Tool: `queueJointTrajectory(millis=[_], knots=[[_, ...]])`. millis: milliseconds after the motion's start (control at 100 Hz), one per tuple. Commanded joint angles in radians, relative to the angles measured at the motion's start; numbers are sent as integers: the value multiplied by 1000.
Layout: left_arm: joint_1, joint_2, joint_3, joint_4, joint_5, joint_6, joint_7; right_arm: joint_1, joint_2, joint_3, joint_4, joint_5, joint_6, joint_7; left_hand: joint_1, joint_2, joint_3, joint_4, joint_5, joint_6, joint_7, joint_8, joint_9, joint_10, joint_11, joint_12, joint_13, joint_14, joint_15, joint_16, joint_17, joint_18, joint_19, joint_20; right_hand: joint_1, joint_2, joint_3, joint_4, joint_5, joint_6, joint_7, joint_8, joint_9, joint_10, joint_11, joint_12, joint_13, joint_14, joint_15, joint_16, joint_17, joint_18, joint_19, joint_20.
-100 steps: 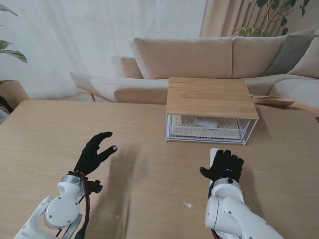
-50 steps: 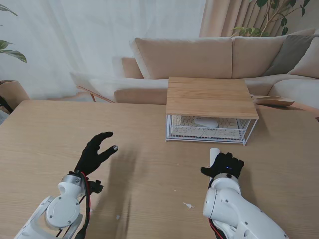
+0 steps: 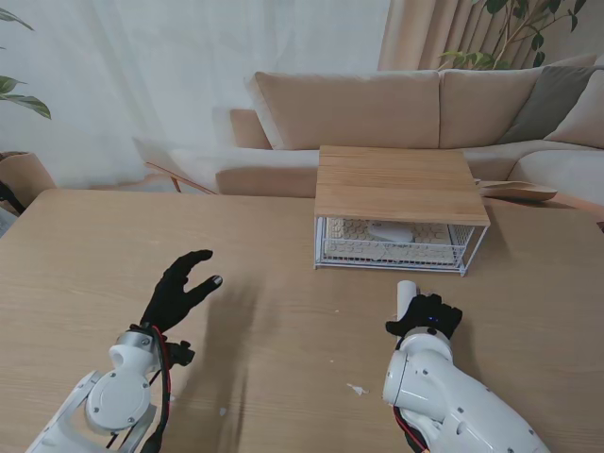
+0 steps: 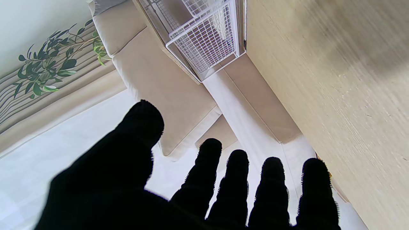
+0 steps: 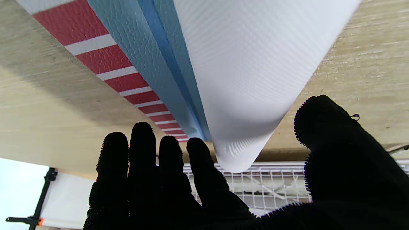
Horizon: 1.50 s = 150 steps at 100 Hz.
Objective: Unroll the mouse pad and set up the keyboard and mouse from the tabletop organizer
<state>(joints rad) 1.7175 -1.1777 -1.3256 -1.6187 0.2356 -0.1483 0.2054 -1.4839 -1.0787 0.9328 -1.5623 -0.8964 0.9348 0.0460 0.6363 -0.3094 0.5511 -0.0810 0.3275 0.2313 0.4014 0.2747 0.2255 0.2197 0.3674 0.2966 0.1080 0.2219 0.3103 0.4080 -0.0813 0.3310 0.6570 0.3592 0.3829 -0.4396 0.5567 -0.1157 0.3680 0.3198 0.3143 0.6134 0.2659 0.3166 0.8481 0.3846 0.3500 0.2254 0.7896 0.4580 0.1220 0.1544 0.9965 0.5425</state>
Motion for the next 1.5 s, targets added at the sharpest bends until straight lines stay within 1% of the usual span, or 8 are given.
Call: queueJointTrajectory(millis=[0, 390, 640, 790, 870, 970, 1150, 1490], knots=[[0, -4, 1, 1, 0, 3, -12, 5, -7, -7, 9, 11, 7, 12, -9, 17, -11, 34, -28, -6, -14, -11, -21, -29, -11, -11, -24, -11, -16, 20, -5, 1, -32, 18, 17, -26, -4, 45, 5, 17, 4, 3, 16, 10, 36, 12, 21, 16, 21, 14, 4, -21, 41, -18], [0, -7, 3, 0, -15, 8, -9, 41, -14, -57, 65, 46, 30, -9, -9, 18, -9, 34, -28, -5, -14, -11, -21, -29, -11, -11, -25, -11, -16, 20, -5, 0, -34, 22, 37, -65, 148, 36, 58, -18, 68, -5, 92, -5, 81, 35, 89, 5, 86, 48, 39, -16, 112, 2], [-2, -7, 8, 1, -16, 14, -11, 63, -17, -85, 94, 58, 53, -17, -9, 18, -9, 34, -28, -5, -14, -11, -21, -29, -10, -11, -24, -12, -16, 21, -5, 0, -35, 23, 138, -79, 276, 36, 137, -78, 211, 39, 221, -38, 179, 135, 210, -16, 226, 112, 99, 5, 211, 78], [5, -12, 7, -13, -59, 27, -9, 74, -23, -99, 116, 68, 65, -31, -7, 18, -8, 35, -28, -5, -13, -11, -22, -28, -11, -11, -26, -12, -18, 20, -7, -1, -38, 24, 217, -90, 354, 40, 233, -129, 324, 77, 367, -66, 207, 188, 354, -32, 307, 135, 197, 31, 276, 123], [5, -13, 7, -13, -61, 29, -8, 72, -29, -98, 125, 73, 60, -46, -7, 17, -8, 34, -26, -4, -12, -10, -20, -30, -10, -11, -25, -11, -18, 20, -6, -1, -40, 23, 293, -145, 375, -49, 244, -178, 493, -20, 465, -88, 216, 215, 448, -43, 352, 141, 273, 36, 317, 160], [6, -13, 7, -16, -60, 32, -8, 67, -37, -90, 133, 69, 47, -73, -6, 18, -9, 34, -24, -4, -13, -11, -21, -29, -10, -11, -25, -10, -18, 21, -6, 0, -42, 25, 372, -186, 393, -70, 262, -220, 648, -59, 558, -97, 246, 225, 528, -55, 412, 165, 334, 42, 372, 190], [7, -11, 12, -19, -54, 38, -12, 34, -57, -41, 127, 69, 18, -141, -6, 18, -9, 34, -23, -3, -14, -11, -21, -28, -8, -10, -25, -11, -18, 21, -5, 0, -44, 28, 421, -226, 445, -76, 391, -232, 698, -88, 708, -85, 233, 232, 662, -41, 439, 164, 437, 83, 417, 203], [34, -5, 12, -57, -35, 43, -23, -136, -112, 146, -23, 116, -113, -355, -6, 18, -9, 34, -13, 1, -15, -12, -18, -20, -2, -6, -23, -9, -16, 23, -5, 0, -46, 32, 432, -265, 507, -81, 417, -187, 700, -65, 749, -46, 226, 259, 711, -28, 463, 172, 476, 113, 438, 213]])
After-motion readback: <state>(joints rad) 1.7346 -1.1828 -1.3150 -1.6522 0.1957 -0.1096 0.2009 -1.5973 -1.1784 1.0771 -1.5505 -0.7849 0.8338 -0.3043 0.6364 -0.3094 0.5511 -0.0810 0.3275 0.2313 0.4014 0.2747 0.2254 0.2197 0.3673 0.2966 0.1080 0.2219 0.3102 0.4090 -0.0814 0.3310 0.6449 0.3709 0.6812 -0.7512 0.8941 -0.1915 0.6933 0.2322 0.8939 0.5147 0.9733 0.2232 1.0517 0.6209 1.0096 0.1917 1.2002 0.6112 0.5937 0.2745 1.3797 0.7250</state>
